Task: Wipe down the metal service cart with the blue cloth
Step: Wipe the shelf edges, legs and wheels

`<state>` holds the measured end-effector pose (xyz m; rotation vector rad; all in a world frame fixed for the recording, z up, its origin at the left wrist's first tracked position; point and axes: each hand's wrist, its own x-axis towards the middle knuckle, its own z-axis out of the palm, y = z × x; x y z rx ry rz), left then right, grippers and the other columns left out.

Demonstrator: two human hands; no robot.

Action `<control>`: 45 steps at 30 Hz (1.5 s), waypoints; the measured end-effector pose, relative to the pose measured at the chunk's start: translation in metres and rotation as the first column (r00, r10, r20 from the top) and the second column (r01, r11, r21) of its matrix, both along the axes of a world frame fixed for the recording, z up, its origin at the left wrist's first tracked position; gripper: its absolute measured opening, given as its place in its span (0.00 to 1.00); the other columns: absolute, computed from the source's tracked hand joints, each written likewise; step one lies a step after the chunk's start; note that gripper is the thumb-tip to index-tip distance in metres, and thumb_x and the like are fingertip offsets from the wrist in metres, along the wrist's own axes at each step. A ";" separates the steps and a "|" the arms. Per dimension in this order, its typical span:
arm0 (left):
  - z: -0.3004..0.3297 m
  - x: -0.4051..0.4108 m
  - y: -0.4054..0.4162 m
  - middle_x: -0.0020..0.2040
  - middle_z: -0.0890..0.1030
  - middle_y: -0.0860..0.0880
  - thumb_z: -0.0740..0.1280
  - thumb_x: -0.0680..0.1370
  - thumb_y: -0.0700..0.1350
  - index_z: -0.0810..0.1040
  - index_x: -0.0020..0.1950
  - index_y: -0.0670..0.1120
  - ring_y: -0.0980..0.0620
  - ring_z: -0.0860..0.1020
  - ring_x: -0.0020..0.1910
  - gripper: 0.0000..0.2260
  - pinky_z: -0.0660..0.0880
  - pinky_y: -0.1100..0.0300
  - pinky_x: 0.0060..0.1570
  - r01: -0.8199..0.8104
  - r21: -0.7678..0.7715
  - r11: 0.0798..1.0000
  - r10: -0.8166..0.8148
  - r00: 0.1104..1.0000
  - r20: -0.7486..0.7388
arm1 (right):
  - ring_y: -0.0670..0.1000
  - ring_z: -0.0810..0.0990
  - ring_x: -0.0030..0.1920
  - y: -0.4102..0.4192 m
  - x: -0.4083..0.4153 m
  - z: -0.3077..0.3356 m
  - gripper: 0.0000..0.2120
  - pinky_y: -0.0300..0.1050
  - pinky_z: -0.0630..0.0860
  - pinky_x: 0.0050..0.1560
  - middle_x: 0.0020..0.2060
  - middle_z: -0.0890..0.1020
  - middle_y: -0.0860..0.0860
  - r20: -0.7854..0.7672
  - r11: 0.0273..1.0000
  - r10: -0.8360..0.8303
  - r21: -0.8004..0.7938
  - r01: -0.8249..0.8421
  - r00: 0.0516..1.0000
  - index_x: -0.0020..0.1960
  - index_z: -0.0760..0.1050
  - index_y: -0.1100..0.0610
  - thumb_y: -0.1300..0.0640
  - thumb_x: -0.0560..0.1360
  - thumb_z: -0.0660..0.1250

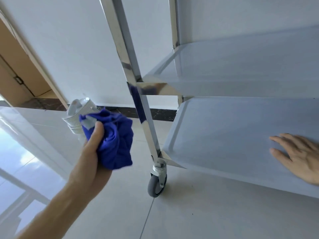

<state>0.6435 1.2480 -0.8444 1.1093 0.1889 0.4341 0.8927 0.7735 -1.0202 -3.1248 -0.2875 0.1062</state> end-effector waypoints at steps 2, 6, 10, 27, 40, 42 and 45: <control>0.019 0.017 -0.006 0.64 0.80 0.49 0.66 0.79 0.55 0.71 0.72 0.50 0.48 0.78 0.63 0.22 0.79 0.52 0.57 -0.081 0.197 0.977 0.061 0.992 0.107 | 0.56 0.65 0.72 0.023 -0.008 0.022 0.33 0.69 0.68 0.66 0.71 0.66 0.47 0.015 1.000 0.012 -0.009 -0.012 1.000 0.71 0.65 0.40 0.26 0.75 0.40; 0.036 0.062 -0.042 0.65 0.77 0.51 0.70 0.77 0.50 0.60 0.76 0.58 0.48 0.79 0.58 0.31 0.78 0.49 0.52 -0.325 0.589 0.740 0.213 0.944 0.253 | 0.51 0.60 0.77 0.095 -0.039 0.068 0.38 0.61 0.62 0.71 0.77 0.61 0.44 0.038 0.994 0.095 0.055 -0.097 0.995 0.74 0.61 0.37 0.28 0.70 0.35; 0.018 0.092 -0.052 0.68 0.73 0.53 0.76 0.70 0.50 0.58 0.77 0.59 0.52 0.73 0.65 0.41 0.75 0.56 0.63 -0.498 0.651 0.573 0.422 0.860 0.287 | 0.50 0.49 0.80 0.150 -0.069 0.070 0.48 0.58 0.53 0.76 0.80 0.50 0.40 -0.065 0.975 0.221 0.028 -0.219 0.973 0.78 0.47 0.36 0.30 0.62 0.18; -0.085 0.094 -0.048 0.51 0.82 0.54 0.76 0.67 0.54 0.70 0.54 0.56 0.47 0.82 0.49 0.21 0.81 0.45 0.49 -0.361 0.599 0.715 0.424 0.905 0.040 | 0.53 0.49 0.80 0.158 -0.077 0.057 0.28 0.63 0.51 0.76 0.80 0.52 0.40 0.043 0.975 0.213 0.061 -0.215 0.976 0.77 0.50 0.33 0.33 0.79 0.36; -0.061 0.105 -0.055 0.56 0.76 0.64 0.73 0.69 0.42 0.65 0.66 0.62 0.68 0.75 0.53 0.31 0.72 0.76 0.49 -0.598 0.645 0.476 0.559 0.772 0.304 | 0.53 0.50 0.80 0.160 -0.078 0.057 0.27 0.64 0.51 0.76 0.80 0.53 0.40 0.032 0.976 0.205 0.061 -0.207 0.978 0.77 0.51 0.33 0.33 0.78 0.39; -0.090 0.098 -0.057 0.53 0.81 0.62 0.70 0.69 0.37 0.65 0.57 0.68 0.62 0.81 0.42 0.30 0.77 0.70 0.35 -0.475 0.661 0.581 0.489 0.853 0.183 | 0.53 0.49 0.80 0.159 -0.077 0.057 0.27 0.63 0.50 0.76 0.80 0.52 0.39 0.015 0.977 0.209 0.051 -0.209 0.978 0.77 0.50 0.33 0.33 0.78 0.42; -0.121 0.087 -0.057 0.51 0.83 0.59 0.71 0.70 0.37 0.66 0.52 0.68 0.57 0.82 0.42 0.27 0.77 0.67 0.31 -0.338 0.706 0.623 0.432 0.901 0.051 | 0.53 0.48 0.80 0.159 -0.078 0.058 0.27 0.64 0.49 0.76 0.80 0.51 0.40 0.006 0.974 0.219 0.064 -0.219 0.976 0.77 0.50 0.33 0.34 0.79 0.42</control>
